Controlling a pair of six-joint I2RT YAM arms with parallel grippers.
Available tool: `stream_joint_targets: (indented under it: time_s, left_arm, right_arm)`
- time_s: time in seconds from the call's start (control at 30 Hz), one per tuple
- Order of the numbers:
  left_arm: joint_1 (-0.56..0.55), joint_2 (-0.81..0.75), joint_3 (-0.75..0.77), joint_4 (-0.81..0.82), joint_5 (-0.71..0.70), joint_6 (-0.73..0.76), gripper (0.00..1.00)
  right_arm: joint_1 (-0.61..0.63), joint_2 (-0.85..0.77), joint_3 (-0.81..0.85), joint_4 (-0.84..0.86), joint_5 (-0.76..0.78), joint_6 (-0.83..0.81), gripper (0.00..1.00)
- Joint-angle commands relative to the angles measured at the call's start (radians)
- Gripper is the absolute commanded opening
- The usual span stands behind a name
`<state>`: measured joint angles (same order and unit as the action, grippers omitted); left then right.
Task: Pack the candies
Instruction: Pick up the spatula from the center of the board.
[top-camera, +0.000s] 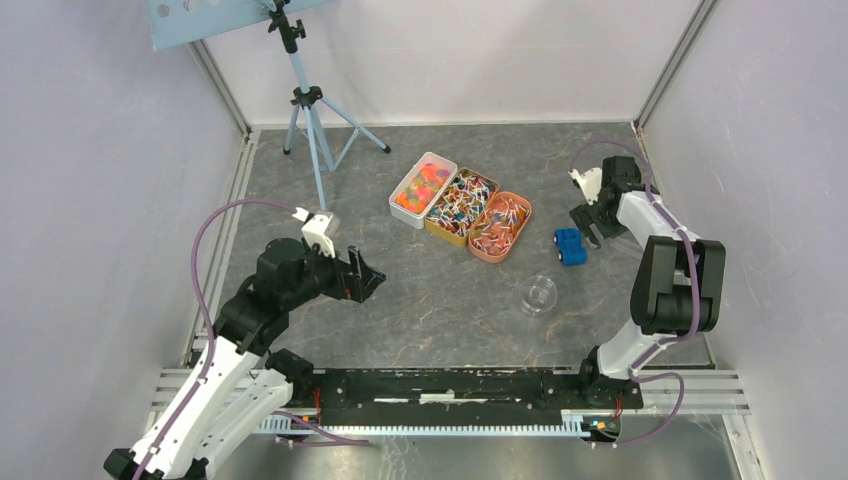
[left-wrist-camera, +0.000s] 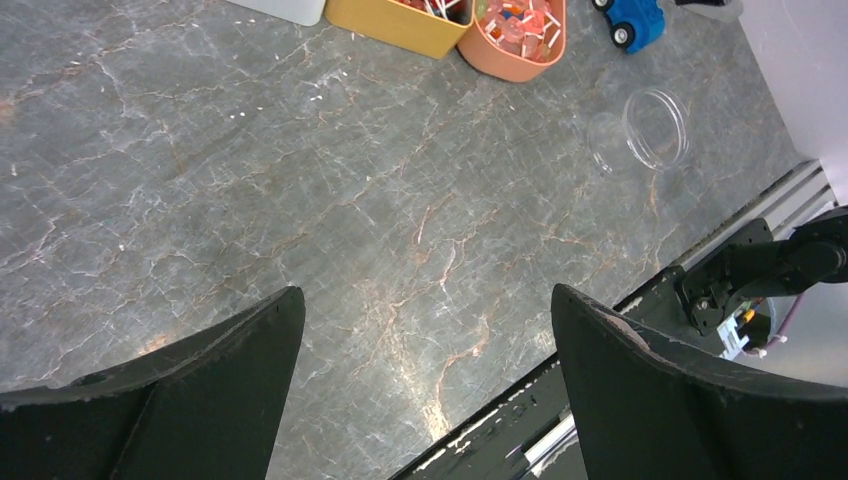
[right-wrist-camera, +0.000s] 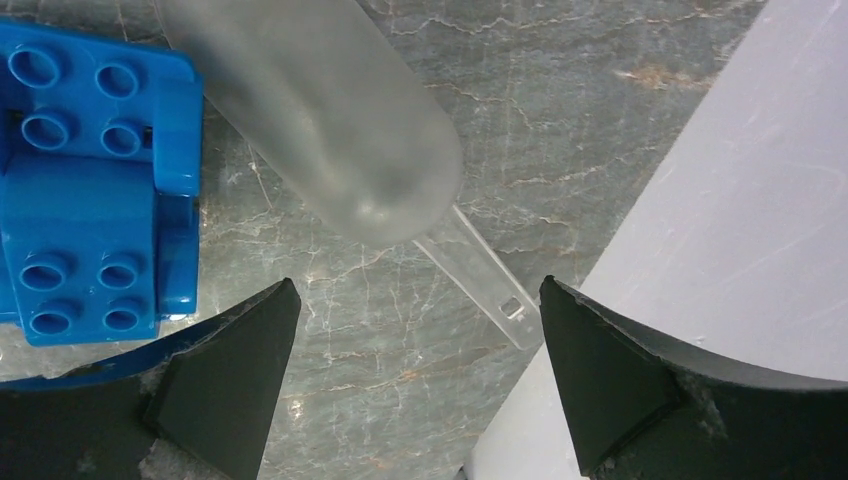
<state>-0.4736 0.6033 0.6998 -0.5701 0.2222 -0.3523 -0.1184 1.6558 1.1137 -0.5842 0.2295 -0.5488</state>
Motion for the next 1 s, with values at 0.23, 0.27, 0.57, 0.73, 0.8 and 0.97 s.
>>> stream_joint_targets:
  time_s: [0.23,0.27,0.57,0.73,0.8,0.97]
  left_arm:
    - [-0.004,-0.051,0.009,0.014,-0.067,-0.023,1.00]
    - [-0.003,-0.050,0.009,0.020,-0.067,-0.025,1.00]
    - [-0.003,-0.027,0.012,0.008,-0.078,-0.023,1.00]
    - [-0.003,-0.031,0.014,0.008,-0.080,-0.024,1.00]
    - [-0.004,-0.035,0.013,0.006,-0.082,-0.024,1.00]
    - [-0.002,-0.052,0.011,0.011,-0.080,-0.019,1.00]
  right_arm:
    - [-0.028,0.107,0.092,0.044,-0.092,-0.030,0.98]
    - [-0.029,0.117,0.093,0.059,-0.100,-0.027,0.98]
    - [-0.037,0.188,0.126,0.151,-0.121,0.005,0.96]
    - [-0.072,0.223,0.144,0.164,-0.176,0.045,0.90]
    - [-0.076,0.246,0.156,0.164,-0.219,0.054,0.87]
    - [-0.080,0.274,0.178,0.142,-0.204,0.089,0.85]
